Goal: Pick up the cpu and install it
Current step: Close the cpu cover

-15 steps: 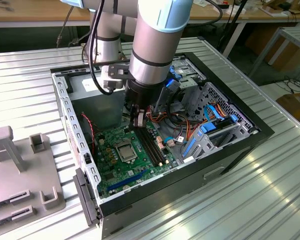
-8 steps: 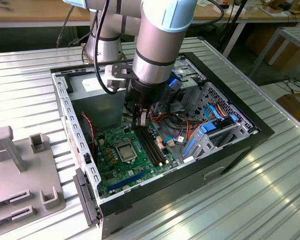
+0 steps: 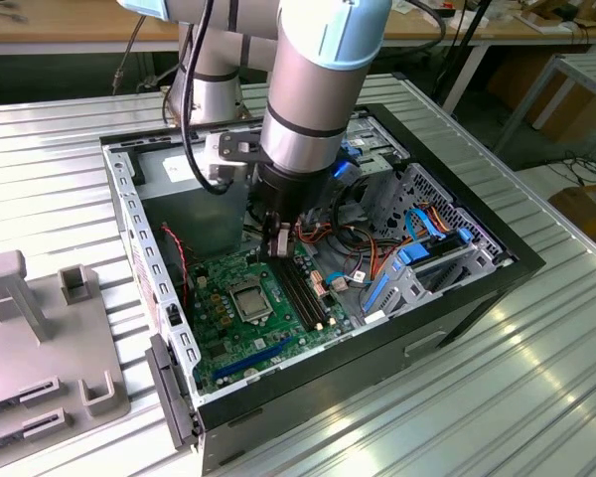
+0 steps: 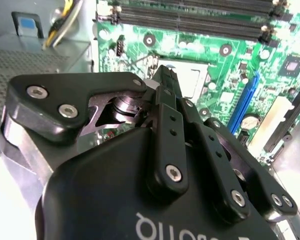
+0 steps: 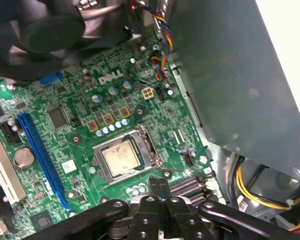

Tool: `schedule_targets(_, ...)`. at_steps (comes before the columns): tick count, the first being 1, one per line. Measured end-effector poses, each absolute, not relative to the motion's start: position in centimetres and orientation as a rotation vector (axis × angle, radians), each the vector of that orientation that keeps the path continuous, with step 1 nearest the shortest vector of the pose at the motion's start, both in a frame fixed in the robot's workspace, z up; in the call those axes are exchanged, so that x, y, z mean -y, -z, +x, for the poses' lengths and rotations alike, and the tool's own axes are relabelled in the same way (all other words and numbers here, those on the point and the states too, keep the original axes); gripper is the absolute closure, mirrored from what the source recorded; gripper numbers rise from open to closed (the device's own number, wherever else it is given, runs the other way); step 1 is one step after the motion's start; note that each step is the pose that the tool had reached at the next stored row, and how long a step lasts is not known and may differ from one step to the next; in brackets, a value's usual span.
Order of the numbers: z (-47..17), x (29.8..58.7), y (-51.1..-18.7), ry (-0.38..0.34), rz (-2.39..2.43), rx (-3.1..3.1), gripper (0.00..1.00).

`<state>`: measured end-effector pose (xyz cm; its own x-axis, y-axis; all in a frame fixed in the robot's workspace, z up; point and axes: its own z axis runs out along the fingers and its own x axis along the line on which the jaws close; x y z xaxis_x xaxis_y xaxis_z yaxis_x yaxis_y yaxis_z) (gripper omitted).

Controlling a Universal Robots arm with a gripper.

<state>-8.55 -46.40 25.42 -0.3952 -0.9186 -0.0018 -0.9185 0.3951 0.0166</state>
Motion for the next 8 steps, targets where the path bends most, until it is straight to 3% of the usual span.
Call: schedule_targets(8,-9.3,47.5,-25.4,0.023,1.724,2.617,0.89)
